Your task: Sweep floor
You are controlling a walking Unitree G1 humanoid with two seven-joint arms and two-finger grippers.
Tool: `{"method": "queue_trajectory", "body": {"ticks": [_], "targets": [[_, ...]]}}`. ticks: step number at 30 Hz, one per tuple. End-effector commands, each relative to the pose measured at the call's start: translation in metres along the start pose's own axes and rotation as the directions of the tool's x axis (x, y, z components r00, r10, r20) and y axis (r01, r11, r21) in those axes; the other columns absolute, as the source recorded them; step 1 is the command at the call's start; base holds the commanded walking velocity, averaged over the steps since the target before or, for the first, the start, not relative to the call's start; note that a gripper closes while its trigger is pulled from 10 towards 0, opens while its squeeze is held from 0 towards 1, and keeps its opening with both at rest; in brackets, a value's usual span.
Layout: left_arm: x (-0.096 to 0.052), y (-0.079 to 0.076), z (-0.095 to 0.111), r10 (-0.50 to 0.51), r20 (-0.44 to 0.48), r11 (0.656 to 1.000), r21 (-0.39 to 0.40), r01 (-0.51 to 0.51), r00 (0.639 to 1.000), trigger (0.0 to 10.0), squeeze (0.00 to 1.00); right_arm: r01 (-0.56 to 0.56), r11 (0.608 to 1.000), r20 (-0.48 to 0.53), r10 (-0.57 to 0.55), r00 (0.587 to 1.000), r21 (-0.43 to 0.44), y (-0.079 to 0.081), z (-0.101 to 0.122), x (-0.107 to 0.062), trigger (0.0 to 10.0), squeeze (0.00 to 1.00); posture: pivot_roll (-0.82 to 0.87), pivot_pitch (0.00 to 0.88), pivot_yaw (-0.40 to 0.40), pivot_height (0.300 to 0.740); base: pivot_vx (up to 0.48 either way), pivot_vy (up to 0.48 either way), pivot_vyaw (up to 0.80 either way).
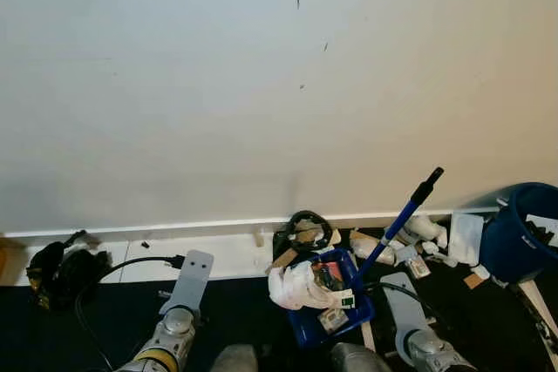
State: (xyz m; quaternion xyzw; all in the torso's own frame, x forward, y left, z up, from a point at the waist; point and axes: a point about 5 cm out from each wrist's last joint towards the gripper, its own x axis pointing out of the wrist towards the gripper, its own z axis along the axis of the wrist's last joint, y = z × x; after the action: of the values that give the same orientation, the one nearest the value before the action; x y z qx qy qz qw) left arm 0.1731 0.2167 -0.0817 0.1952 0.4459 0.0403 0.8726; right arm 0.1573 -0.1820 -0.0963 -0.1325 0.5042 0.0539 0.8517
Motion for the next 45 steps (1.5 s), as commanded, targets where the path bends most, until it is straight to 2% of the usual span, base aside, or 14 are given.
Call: {"method": "queue_trajectory", "body": {"ticks": [1,3,7,12,15,18,23,24,28,30,33,37,41,45], "targets": [[-0.001,0.006,-0.009,0.013,-0.022,0.996,0.084,-0.012,1.0,10.0,0.0,0.016,1.0,0.005,-0.016,1.0,0.011,-0.005,0.003,0.0,10.0,0.0,0.11,0.0,-0.032,0.74,0.0,0.0,0.0],[-0.001,0.006,-0.009,0.02,-0.023,0.997,0.078,-0.018,1.0,10.0,0.0,0.018,0.998,0.026,-0.019,0.999,0.068,-0.007,0.01,0.001,10.0,0.0,0.12,0.0,-0.044,0.74,0.0,0.0,0.0],[-0.001,0.008,-0.01,0.038,-0.034,0.998,0.049,-0.036,0.999,10.0,0.0,-0.019,1.0,0.015,0.019,1.0,-0.016,-0.001,0.008,0.001,10.0,0.0,0.1,0.0,-0.012,0.74,0.0,0.0,0.0],[-0.001,0.006,-0.008,0.026,-0.024,0.997,0.071,-0.024,0.999,10.0,0.0,-0.016,0.999,0.013,0.016,1.0,0.032,0.001,0.006,0.001,10.0,0.0,0.11,0.0,-0.04,0.74,0.0,0.0,0.0],[0.0,0.009,-0.007,0.039,-0.027,0.999,0.03,-0.039,0.999,10.0,0.0,-0.057,0.998,-0.007,0.057,0.998,-0.031,0.009,0.0,0.0,10.0,0.0,0.1,0.0,-0.008,0.74,0.0,0.0,0.0],[0.0,0.003,-0.004,-0.002,-0.01,0.995,0.095,0.003,1.0,10.0,0.0,-0.03,0.999,-0.005,0.03,1.0,0.023,0.005,-0.002,0.0,10.0,0.0,0.11,0.0,-0.035,0.74,0.0,0.0,0.0],[0.002,0.008,0.0,0.05,-0.02,0.999,0.018,-0.05,0.999,10.0,0.0,-0.047,0.999,-0.017,0.047,0.999,-0.009,0.005,-0.004,-0.001,10.0,0.0,0.1,0.0,-0.014,0.74,0.0,0.0,0.0],[0.002,0.007,0.001,0.037,-0.012,0.999,0.023,-0.037,0.999,10.0,0.0,-0.052,0.998,-0.028,0.051,0.998,-0.039,0.004,-0.007,-0.001,10.0,0.0,0.09,0.0,-0.003,0.74,0.0,0.0,0.0],[0.001,-0.001,0.001,-0.025,0.0,0.991,0.133,0.025,1.0,10.0,0.0,-0.003,0.997,-0.011,0.003,1.0,0.078,-0.004,-0.005,-0.001,10.0,0.0,0.11,0.0,-0.03,0.74,0.0,0.0,0.0],[0.002,0.007,0.003,0.032,-0.012,0.999,0.035,-0.032,0.999,10.0,0.0,-0.036,0.999,-0.01,0.036,0.999,0.03,0.001,-0.004,-0.001,10.0,0.0,0.1,0.0,-0.027,0.74,0.0,0.0,0.0],[0.002,0.007,0.003,0.002,-0.007,0.997,0.079,-0.001,1.0,10.0,0.0,-0.06,0.998,-0.036,0.059,0.998,-0.02,0.006,-0.009,-0.001,10.0,0.0,0.09,0.0,-0.005,0.74,0.0,0.0,0.0],[0.002,0.007,0.004,0.011,-0.005,0.997,0.072,-0.011,1.0,10.0,0.0,-0.043,0.998,-0.013,0.044,0.999,0.049,0.004,-0.004,0.0,10.0,0.0,0.12,0.0,-0.043,0.74,0.0,0.0,0.0],[0.003,0.011,0.003,0.045,-0.014,0.999,-0.006,-0.045,0.999,10.0,0.0,-0.103,0.991,-0.057,0.099,0.993,-0.084,0.011,-0.011,-0.001,10.0,0.0,0.11,0.0,-0.034,0.74,0.0,0.0,0.0],[0.001,0.002,-0.002,0.011,-0.02,0.998,0.054,-0.01,1.0,10.0,0.0,-0.059,0.998,-0.044,0.058,0.997,-0.018,0.002,-0.009,-0.001,10.0,0.0,0.12,0.0,-0.06,0.74,0.0,0.0,0.0]]}}
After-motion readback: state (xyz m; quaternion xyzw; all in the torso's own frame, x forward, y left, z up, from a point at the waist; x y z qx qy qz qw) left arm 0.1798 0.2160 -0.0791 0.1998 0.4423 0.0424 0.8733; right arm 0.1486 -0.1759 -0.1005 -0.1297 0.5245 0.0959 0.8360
